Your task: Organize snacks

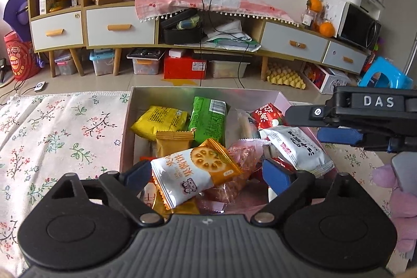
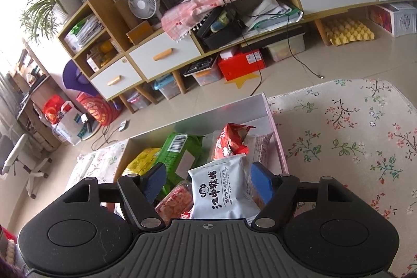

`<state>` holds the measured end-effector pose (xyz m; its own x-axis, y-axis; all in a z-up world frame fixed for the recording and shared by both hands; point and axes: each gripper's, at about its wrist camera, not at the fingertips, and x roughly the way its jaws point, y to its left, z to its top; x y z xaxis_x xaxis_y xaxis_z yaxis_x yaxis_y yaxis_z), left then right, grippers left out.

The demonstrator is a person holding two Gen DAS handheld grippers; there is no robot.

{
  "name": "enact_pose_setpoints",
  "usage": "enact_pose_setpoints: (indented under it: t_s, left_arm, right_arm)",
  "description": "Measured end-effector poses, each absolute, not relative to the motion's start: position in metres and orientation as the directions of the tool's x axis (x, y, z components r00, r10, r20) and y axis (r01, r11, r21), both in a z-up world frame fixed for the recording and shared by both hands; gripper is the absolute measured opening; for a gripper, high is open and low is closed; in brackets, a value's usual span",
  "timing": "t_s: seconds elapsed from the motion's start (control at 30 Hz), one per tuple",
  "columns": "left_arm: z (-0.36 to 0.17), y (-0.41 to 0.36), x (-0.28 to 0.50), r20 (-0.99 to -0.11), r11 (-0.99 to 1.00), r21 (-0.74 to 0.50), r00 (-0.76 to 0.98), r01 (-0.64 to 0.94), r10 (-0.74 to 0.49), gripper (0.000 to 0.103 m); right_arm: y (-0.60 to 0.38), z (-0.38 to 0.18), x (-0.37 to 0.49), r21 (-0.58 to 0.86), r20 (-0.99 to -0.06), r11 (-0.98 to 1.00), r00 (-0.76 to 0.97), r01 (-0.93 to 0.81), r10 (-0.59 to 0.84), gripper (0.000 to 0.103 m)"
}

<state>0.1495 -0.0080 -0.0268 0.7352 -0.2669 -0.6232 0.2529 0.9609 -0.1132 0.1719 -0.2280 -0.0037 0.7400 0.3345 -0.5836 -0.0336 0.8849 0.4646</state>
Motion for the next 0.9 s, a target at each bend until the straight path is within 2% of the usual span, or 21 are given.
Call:
enact_pose_setpoints:
  t_s: [0.37, 0.67, 0.77, 0.9]
  left_arm:
    - [-0.014, 0.007, 0.126, -0.659, 0.972, -0.084, 0.719, 0.22, -0.219, 0.098]
    - [-0.013, 0.021, 0.101, -0.706, 0.981, -0.025, 0.692, 0.19, -0.152, 0.102]
    - [-0.018, 0.027, 0.095, -0.736, 0.986, -0.016, 0.666, 0.167, -0.125, 0.102]
    - [-0.018, 0.031, 0.085, -0.753, 0.989, -0.002, 0.651, 0.147, -0.098, 0.102]
  right_arm:
    - [-0.259, 0.015, 0.139, 0.45, -0.58, 0.893, 0.758, -0.007, 0.298, 0.08]
    - [-0.265, 0.024, 0.102, 0.391, -0.638, 0.92, 0.716, -0.015, 0.283, 0.081]
    - [-0.261, 0.028, 0.089, 0.371, -0.651, 0.928, 0.705, -0.027, 0.281, 0.086]
    - [-0.254, 0.032, 0.072, 0.359, -0.672, 0.933, 0.683, -0.036, 0.285, 0.086]
